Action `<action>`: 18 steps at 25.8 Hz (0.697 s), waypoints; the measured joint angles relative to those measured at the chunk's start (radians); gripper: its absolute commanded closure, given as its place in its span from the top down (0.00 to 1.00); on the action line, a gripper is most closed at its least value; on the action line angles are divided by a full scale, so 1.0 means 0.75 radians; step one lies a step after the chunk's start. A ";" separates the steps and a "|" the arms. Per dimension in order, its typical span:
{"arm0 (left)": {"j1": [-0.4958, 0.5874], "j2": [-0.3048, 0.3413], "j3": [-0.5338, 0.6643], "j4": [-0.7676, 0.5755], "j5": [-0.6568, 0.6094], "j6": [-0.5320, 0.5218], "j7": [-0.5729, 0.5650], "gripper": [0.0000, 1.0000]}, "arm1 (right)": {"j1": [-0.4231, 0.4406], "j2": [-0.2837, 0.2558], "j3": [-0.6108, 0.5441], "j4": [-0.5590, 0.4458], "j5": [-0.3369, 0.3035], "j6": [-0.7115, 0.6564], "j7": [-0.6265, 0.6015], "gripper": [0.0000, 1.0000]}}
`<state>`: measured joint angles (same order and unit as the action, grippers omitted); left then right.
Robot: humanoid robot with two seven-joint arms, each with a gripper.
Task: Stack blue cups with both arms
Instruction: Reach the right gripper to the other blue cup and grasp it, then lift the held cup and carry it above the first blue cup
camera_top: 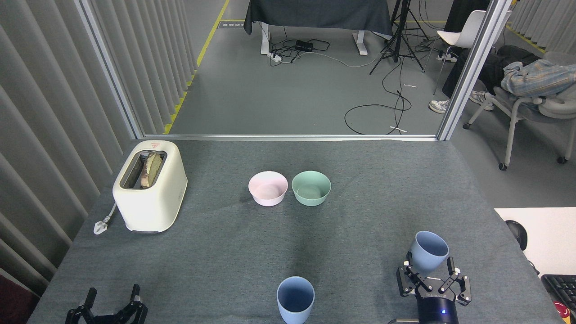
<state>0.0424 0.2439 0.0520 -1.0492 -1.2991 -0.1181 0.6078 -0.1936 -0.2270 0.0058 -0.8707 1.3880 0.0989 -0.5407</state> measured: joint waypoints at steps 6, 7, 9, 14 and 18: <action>0.001 0.003 0.000 0.005 0.000 -0.002 0.000 1.00 | -0.064 0.016 0.048 0.079 0.001 -0.008 -0.010 1.00; 0.001 0.003 0.000 0.005 0.000 -0.002 0.000 1.00 | -0.075 0.021 0.053 0.094 0.000 -0.008 -0.010 1.00; 0.001 0.004 0.000 0.006 0.000 -0.002 0.000 1.00 | -0.097 0.027 0.058 0.116 -0.001 -0.008 -0.011 0.93; 0.001 0.007 0.000 0.006 0.000 -0.002 0.000 1.00 | -0.111 0.034 0.064 0.136 -0.004 -0.011 -0.016 0.41; 0.002 0.008 0.000 0.006 0.000 -0.002 0.000 1.00 | -0.081 0.038 0.068 0.093 -0.003 -0.013 -0.012 0.41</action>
<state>0.0438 0.2497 0.0522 -1.0447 -1.2993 -0.1197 0.6078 -0.2541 -0.1985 0.0569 -0.8006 1.3856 0.0893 -0.5498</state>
